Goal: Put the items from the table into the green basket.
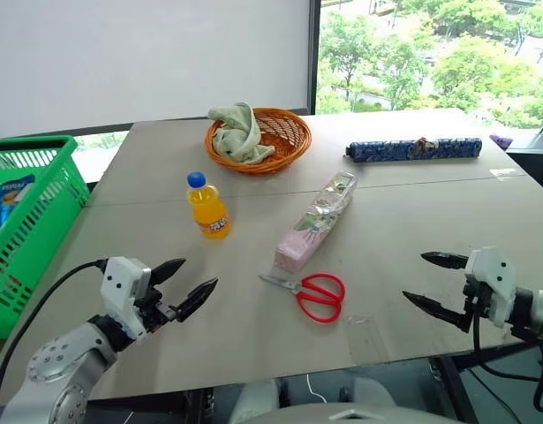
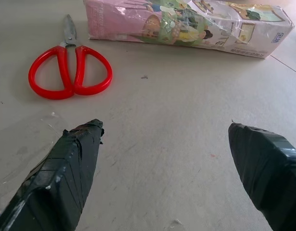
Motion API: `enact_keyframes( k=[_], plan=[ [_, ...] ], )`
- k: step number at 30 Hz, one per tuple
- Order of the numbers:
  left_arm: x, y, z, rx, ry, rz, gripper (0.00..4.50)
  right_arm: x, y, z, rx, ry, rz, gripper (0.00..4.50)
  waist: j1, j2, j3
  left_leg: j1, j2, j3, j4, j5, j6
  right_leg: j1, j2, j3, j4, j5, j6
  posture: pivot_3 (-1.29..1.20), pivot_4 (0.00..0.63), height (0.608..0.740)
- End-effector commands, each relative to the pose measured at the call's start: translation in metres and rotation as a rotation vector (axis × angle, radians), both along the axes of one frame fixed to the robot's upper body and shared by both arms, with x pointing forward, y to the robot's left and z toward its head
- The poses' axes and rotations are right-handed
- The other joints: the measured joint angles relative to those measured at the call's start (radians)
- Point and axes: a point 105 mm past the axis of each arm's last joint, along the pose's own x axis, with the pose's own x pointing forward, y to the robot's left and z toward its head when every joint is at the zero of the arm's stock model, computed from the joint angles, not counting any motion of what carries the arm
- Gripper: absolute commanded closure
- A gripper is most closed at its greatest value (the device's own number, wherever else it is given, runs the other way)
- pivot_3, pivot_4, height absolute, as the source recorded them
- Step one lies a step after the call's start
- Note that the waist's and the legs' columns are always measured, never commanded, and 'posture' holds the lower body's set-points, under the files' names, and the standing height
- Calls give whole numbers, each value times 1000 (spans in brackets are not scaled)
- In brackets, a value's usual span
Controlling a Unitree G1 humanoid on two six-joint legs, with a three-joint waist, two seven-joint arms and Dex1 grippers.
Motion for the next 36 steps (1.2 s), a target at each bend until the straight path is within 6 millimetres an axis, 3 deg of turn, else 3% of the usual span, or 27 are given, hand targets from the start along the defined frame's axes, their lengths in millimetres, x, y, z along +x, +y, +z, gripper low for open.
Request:
enact_keyframes(
  k=[1, 9, 19, 27, 32, 36],
  plan=[
    [1, -4, 12, 9, -24, -49, 40, 0, 1, 16, -9, -54, 15, 0, 0, 0, 0, 0, 0, 0, 0, 0, 0, 0, 0, 0, 0, 0, 0, -32, 0, 740],
    [-11, -41, 19, 87, 32, -382, 40, -3, 16, 27, 32, -66, 68, 0, -1, 1, 1, 0, 0, 0, 0, 0, 0, 0, 0, 0, -1, 0, 0, -45, 0, 740],
    [10, -85, 8, 326, 85, -757, 40, -32, 49, 47, 43, 8, 313, 0, -5, 5, 4, 0, 0, 1, -1, 0, 0, 0, 0, 1, -2, 0, 0, -119, 7, 740],
    [30, -95, -22, 467, 137, -926, 40, -39, 59, 57, 49, -12, 294, 0, -33, 5, 6, 0, 0, 2, -4, 2, 3, -1, 0, 1, -3, 0, 0, -211, 18, 740],
    [52, -98, -32, 520, 113, -949, 40, -46, 58, 54, 36, 2, 271, 0, -44, 3, 8, -1, 0, 2, -4, 3, 5, -1, 0, 1, -4, 1, 1, -241, 23, 740],
    [56, -103, -42, 543, 113, -1019, 40, -49, 52, 46, -12, 24, 254, 0, -61, 2, 9, -1, 0, 2, -3, 2, 6, -1, 0, 1, -4, 1, 3, -255, 25, 740]
  ],
)
